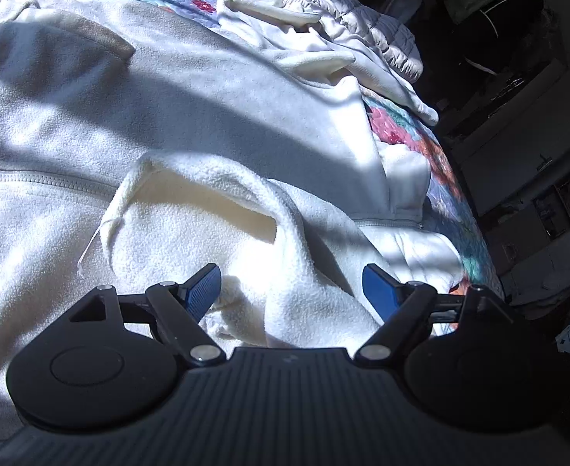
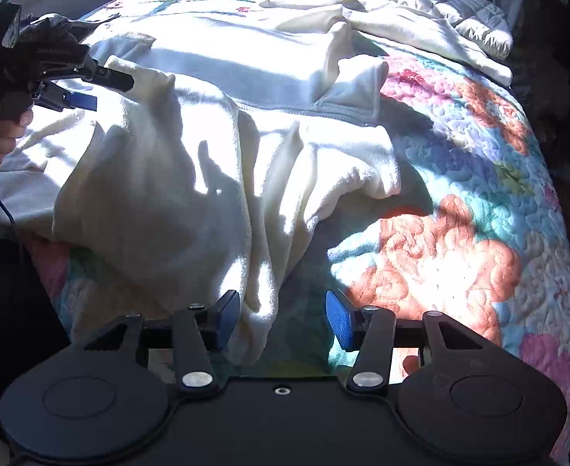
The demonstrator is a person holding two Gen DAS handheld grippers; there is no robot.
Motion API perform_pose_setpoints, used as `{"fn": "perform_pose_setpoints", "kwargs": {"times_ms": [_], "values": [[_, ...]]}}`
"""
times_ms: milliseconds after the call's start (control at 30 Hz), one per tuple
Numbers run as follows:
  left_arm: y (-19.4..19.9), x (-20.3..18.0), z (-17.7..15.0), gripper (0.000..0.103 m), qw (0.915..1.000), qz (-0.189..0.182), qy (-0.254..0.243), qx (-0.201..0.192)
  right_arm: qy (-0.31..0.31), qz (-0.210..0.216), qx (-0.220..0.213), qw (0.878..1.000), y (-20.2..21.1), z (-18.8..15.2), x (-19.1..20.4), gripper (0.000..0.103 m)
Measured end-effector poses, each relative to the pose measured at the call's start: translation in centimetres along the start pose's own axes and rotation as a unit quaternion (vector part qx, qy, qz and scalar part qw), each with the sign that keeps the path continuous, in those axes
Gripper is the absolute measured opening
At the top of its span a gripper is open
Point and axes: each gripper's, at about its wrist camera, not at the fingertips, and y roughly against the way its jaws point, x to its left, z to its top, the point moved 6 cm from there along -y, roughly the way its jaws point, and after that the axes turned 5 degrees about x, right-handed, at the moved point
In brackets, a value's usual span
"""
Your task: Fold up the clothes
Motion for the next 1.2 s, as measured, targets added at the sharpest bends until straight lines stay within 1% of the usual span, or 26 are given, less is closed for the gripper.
{"fn": "perform_pose_setpoints", "kwargs": {"times_ms": [33, 100, 167, 233, 300, 333, 367, 400, 433, 500, 567, 600, 667, 733, 767, 800, 867, 900, 967, 1033, 1067, 1100, 1133, 1200], "values": [[0.2, 0.3, 0.2, 0.080, 1.0000, -0.002, 0.007, -0.002, -0.011, 0.024, -0.016, 1.000, 0.2, 1.2, 0.1, 0.059], [0.6, 1.0, 0.6, 0.080, 0.9997, -0.006, 0.022, -0.007, -0.028, 0.055, -0.039, 0.997, -0.6, 3.5, 0.5, 0.062], [1.0, 1.7, 0.9, 0.083, 0.9992, -0.010, 0.037, -0.012, -0.034, 0.068, -0.061, 0.995, -2.5, 6.3, 1.2, 0.064], [1.4, 2.3, 1.3, 0.084, 0.9984, -0.014, 0.051, -0.017, -0.041, 0.080, -0.074, 0.993, -5.0, 8.8, 1.6, 0.070], [1.5, 3.2, 1.5, 0.084, 0.9969, -0.022, 0.073, -0.018, -0.074, 0.091, -0.052, 0.992, -7.9, 10.6, 1.2, 0.071], [1.3, 3.4, 1.3, 0.084, 0.9961, -0.031, 0.081, -0.017, -0.100, 0.089, -0.028, 0.991, -9.5, 11.2, 0.9, 0.072], [1.1, 3.6, 1.2, 0.083, 0.9954, -0.041, 0.085, -0.018, -0.122, 0.079, -0.006, 0.989, -10.9, 11.6, 0.7, 0.072], [0.9, 3.7, 1.1, 0.083, 0.9946, -0.051, 0.089, -0.018, -0.139, 0.070, 0.005, 0.988, -12.0, 12.1, 0.7, 0.072], [0.7, 3.8, 1.0, 0.084, 0.9937, -0.060, 0.092, -0.019, -0.144, 0.074, 0.004, 0.987, -12.5, 12.4, 1.1, 0.072], [0.5, 3.2, 0.7, 0.084, 0.9948, -0.066, 0.074, -0.025, -0.136, 0.099, -0.003, 0.986, -12.8, 12.9, 2.4, 0.072], [0.3, 2.3, 0.5, 0.084, 0.9964, -0.059, 0.056, -0.026, -0.118, 0.116, -0.007, 0.986, -12.8, 12.9, 3.7, 0.071], [0.2, 1.9, 0.4, 0.083, 0.9971, -0.054, 0.048, -0.026, -0.115, 0.130, -0.008, 0.985, -12.7, 12.8, 4.2, 0.059], [0.2, 2.1, 0.0, 0.082, 0.9963, -0.060, 0.057, -0.024, -0.119, 0.168, -0.008, 0.979, -12.3, 12.5, 5.2, 0.036], [0.2, 2.6, -0.4, 0.084, 0.9949, -0.068, 0.072, -0.022, -0.132, 0.208, -0.009, 0.969, -12.0, 12.2, 5.8, 0.036], [0.2, 2.8, -0.6, 0.084, 0.9941, -0.072, 0.079, -0.021, -0.143, 0.226, -0.010, 0.963, -11.7, 12.0, 5.9, 0.033], [0.3, 3.0, -0.8, 0.085, 0.9932, -0.076, 0.086, -0.020, -0.145, 0.232, -0.009, 0.962, -11.6, 11.8, 6.0, 0.027], [0.3, 3.4, -1.2, 0.085, 0.9912, -0.084, 0.100, -0.019, -0.125, 0.218, -0.018, 0.968, -11.0, 11.3, 6.5, 0.017], [0.3, 3.6, -1.5, 0.085, 0.9901, -0.088, 0.107, -0.018, -0.120, 0.220, -0.021, 0.968, -10.7, 11.0, 6.8, 0.014], [0.3, 4.1, -1.9, 0.087, 0.9877, -0.097, 0.122, -0.016, -0.123, 0.239, -0.026, 0.963, -10.3, 10.1, 7.3, 0.012], [0.4, 4.4, -2.1, 0.093, 0.9837, -0.108, 0.143, -0.015, -0.140, 0.261, -0.031, 0.954, -10.2, 9.0, 7.6, 0.013], [0.3, 4.5, -2.0, 0.094, 0.9813, -0.114, 0.154, -0.016, -0.151, 0.270, -0.030, 0.950, -10.4, 8.3, 7.7, 0.013], [0.3, 4.6, -1.9, 0.094, 0.9806, -0.115, 0.157, -0.019, -0.159, 0.275, -0.029, 0.948, -10.7, 7.6, 7.7, 0.013], [0.4, 4.6, -1.9, 0.094, 0.9805, -0.115, 0.157, -0.021, -0.162, 0.277, -0.027, 0.947, -10.9, 7.0, 7.9, 0.013], [0.6, 4.5, -2.0, 0.085, 0.9830, -0.111, 0.141, -0.037, -0.153, 0.281, -0.021, 0.947, -11.0, 6.1, 8.6, 0.013]]}}
